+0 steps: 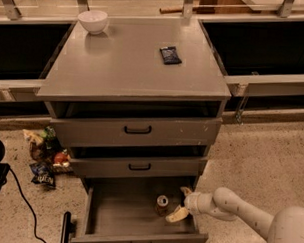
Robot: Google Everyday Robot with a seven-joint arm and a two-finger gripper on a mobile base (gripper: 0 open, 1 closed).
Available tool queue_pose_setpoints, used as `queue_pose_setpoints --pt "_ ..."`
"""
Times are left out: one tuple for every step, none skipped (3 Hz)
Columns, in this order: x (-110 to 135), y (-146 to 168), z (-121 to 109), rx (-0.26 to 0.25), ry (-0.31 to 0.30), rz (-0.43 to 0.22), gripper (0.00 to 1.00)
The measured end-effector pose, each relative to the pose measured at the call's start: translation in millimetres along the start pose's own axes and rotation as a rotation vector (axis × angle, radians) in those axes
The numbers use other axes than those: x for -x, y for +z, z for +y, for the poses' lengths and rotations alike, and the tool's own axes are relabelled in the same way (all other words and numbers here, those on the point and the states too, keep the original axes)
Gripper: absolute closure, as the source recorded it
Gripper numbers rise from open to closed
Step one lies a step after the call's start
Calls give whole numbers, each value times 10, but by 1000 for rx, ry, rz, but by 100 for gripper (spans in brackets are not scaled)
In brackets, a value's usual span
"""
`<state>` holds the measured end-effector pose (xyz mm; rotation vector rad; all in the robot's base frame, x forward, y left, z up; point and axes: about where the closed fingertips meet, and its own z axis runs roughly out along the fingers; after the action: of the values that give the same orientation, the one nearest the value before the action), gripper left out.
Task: Pick orange can from bottom drawer and place on counter
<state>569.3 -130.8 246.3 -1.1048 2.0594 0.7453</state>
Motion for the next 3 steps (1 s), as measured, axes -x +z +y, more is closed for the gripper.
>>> queue_pose_setpoints --pt "-74 277 -40 -22 -15 1 0" --pt "-85 462 -84 -45 -32 4 0" --pt "-106 598 -86 -43 -42 9 0"
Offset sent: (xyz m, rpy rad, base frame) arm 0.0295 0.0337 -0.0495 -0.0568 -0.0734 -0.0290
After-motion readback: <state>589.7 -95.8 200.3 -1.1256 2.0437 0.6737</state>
